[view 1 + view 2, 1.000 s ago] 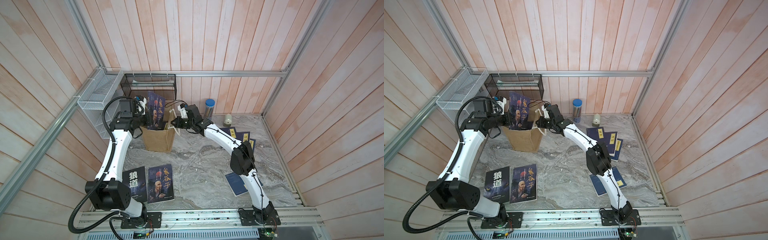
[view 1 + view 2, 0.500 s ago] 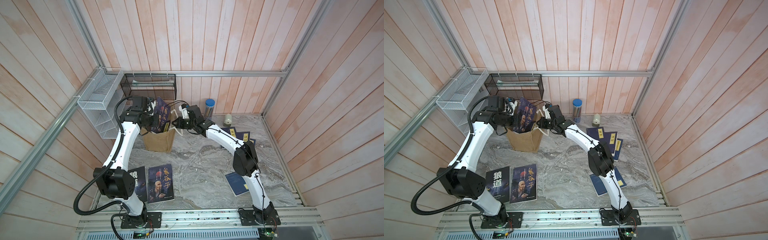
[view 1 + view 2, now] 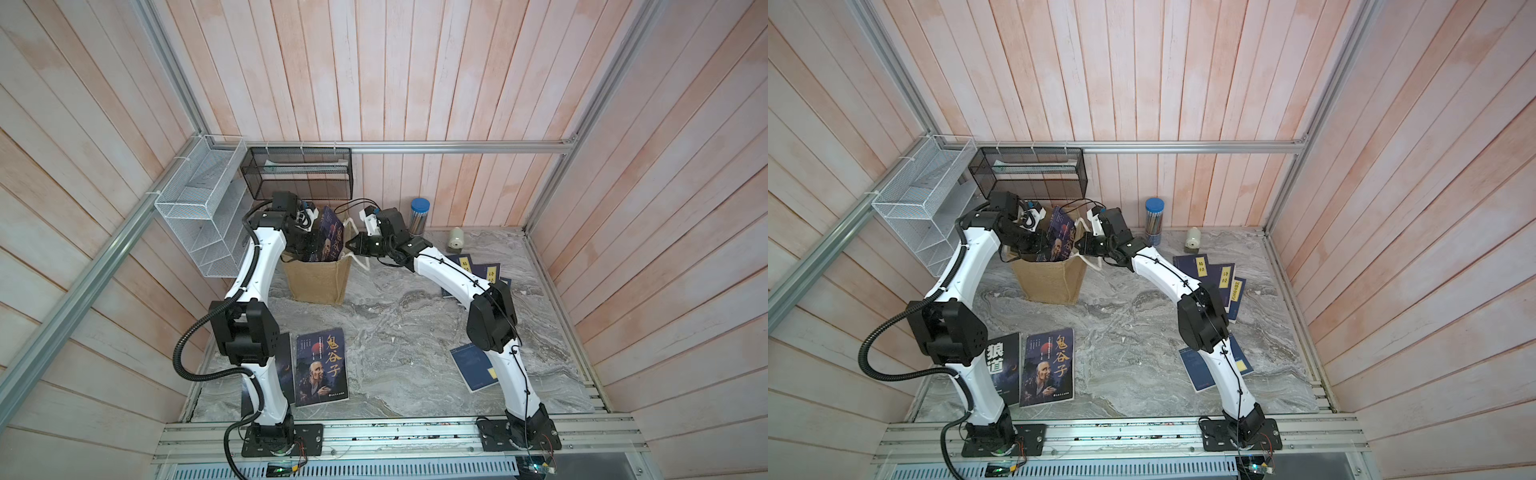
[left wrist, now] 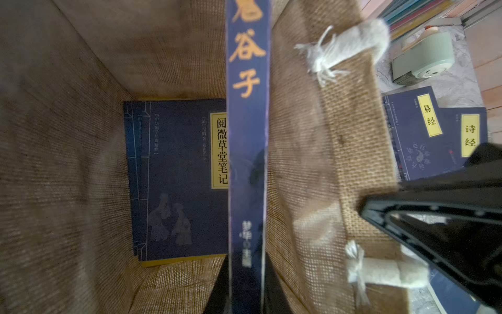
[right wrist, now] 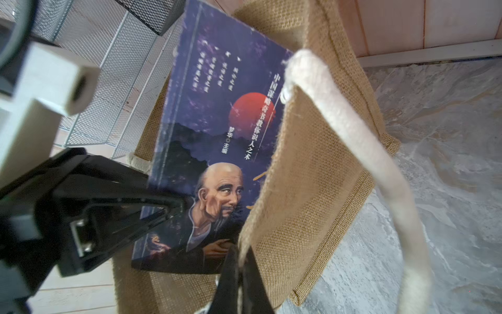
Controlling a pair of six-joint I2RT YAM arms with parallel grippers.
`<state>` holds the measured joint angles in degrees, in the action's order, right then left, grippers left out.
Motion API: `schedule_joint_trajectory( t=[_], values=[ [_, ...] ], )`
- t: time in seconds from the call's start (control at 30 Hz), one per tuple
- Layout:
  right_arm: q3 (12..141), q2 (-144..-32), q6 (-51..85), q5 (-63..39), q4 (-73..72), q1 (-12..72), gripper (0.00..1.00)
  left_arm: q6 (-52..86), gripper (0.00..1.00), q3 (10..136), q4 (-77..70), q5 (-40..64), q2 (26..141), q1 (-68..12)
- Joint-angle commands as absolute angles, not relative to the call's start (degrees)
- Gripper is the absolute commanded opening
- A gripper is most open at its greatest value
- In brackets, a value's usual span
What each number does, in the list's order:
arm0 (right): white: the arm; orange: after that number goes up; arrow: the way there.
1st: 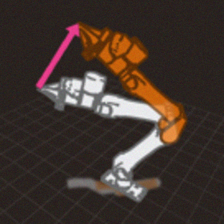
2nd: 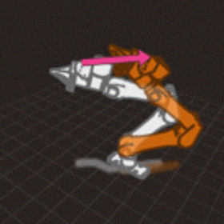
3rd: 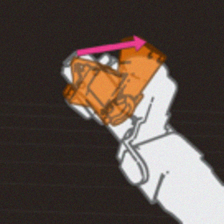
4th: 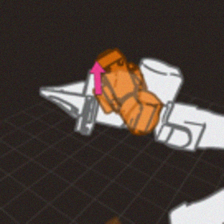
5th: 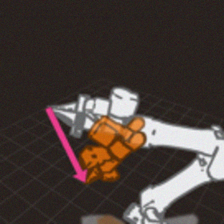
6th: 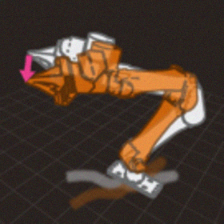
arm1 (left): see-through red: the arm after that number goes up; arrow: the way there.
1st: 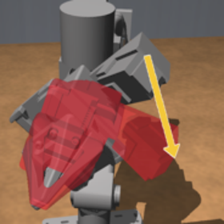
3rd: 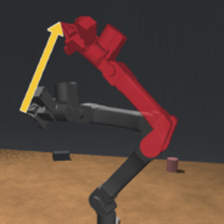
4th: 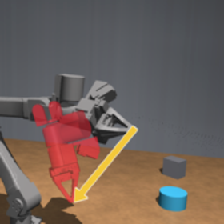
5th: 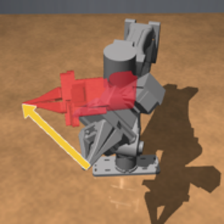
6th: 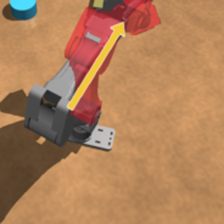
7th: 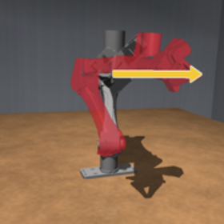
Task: Put the books into the canvas bag
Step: Place the book in the canvas bag.
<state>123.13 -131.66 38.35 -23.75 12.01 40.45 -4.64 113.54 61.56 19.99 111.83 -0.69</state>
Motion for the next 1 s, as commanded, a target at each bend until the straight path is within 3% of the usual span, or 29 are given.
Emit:
schedule_joint_trajectory(
  t=[0.0, 0.23, 0.8, 0.97],
  values=[
    [125.94, -131.6, 37.5, -24.78, 11.52, 39.59, 0.0, -6.54, 0.0, 116.56, 62.11, 24.24, 114.23, 0.98],
    [126.56, -132.3, 37.61, -25.14, 11.85, 39.64, 0.0, -6.13, 0.03, 121.83, 63.64, 20.62, 120.3, 2.11],
    [130.05, -133.42, 37.17, -23.91, 15.85, 39.9, 0.0, -4.81, 0.46, 122.81, 62.53, 12.42, 115.15, 2.11],
    [132.19, -133.2, 36.4, -23.05, 17.94, 40.34, 0.13, -4.06, 0.47, 122.07, 61.49, 12.04, 110.24, 2.18]
  ],
)
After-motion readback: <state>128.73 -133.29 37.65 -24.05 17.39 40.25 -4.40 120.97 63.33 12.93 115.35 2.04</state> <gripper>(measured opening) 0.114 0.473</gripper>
